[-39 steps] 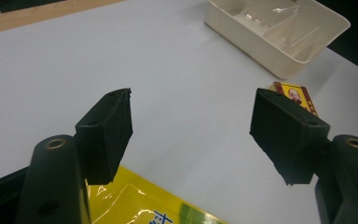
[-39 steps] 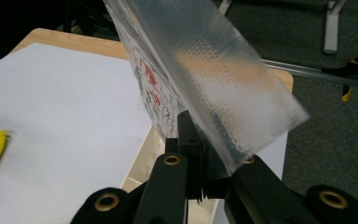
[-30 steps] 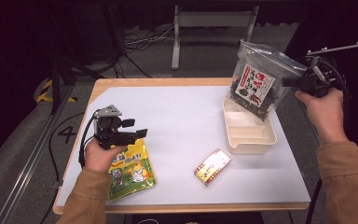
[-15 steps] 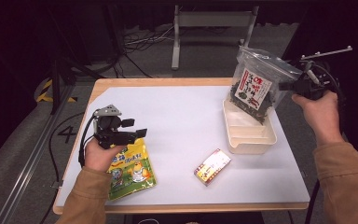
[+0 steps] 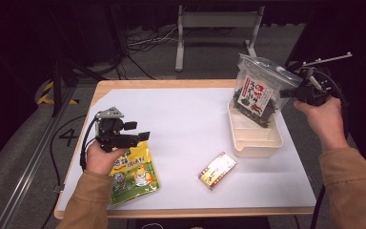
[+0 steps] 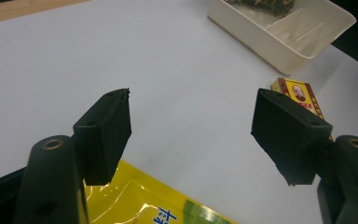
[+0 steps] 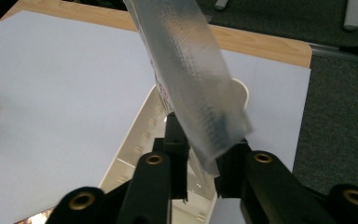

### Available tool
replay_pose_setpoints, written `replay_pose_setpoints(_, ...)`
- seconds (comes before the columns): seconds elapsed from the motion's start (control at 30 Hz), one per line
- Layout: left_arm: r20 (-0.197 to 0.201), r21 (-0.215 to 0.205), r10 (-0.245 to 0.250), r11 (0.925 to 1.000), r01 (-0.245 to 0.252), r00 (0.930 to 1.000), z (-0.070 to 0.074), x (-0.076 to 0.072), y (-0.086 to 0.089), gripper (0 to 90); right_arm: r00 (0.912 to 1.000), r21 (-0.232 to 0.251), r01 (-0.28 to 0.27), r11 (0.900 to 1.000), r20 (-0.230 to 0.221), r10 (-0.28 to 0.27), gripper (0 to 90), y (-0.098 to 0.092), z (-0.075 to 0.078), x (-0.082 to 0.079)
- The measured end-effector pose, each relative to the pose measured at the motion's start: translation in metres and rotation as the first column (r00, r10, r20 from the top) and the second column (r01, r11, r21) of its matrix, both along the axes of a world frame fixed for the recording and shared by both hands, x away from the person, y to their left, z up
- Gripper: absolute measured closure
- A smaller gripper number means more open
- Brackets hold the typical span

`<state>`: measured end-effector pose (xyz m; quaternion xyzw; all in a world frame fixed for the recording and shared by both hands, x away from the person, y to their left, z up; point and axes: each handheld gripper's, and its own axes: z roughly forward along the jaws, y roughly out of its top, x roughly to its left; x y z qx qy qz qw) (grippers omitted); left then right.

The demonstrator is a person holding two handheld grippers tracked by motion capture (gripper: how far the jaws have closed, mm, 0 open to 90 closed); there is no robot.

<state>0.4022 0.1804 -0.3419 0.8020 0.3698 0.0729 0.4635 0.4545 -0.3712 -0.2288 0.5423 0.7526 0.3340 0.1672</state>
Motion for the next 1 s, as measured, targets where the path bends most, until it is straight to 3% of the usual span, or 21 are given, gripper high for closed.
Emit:
replay_pose_setpoints(0.23, -0.003, -0.002, 0.003, 1.0000, -0.003, 1.0000, 0.000, 0.000, 0.002, 28.4, 0.9989, 0.046, -0.010, 0.999, 0.045, 0.008, 49.9, -0.007, 0.000, -0.005)
replay_pose_setpoints(0.4, -0.009, -0.003, 0.008, 1.0000, -0.008, 0.9999, 0.000, 0.000, 0.005, 27.9, 0.9957, 0.054, -0.024, 0.998, 0.091, 0.019, 41.3, -0.011, -0.002, -0.011)
replay_pose_setpoints(0.63, -0.011, 0.003, 0.007, 1.0000, -0.007, 0.9999, 0.000, 0.002, 0.007, 27.3, 0.9928, 0.020, -0.043, 0.999, 0.113, 0.040, 37.8, -0.009, -0.003, -0.023)
replay_pose_setpoints(1.0, 0.001, 0.035, 0.016, 0.9993, -0.016, 0.9999, 0.005, 0.001, 0.010, 25.2, 0.9843, 0.010, -0.100, 0.995, 0.147, 0.098, 37.5, -0.006, 0.001, -0.058)
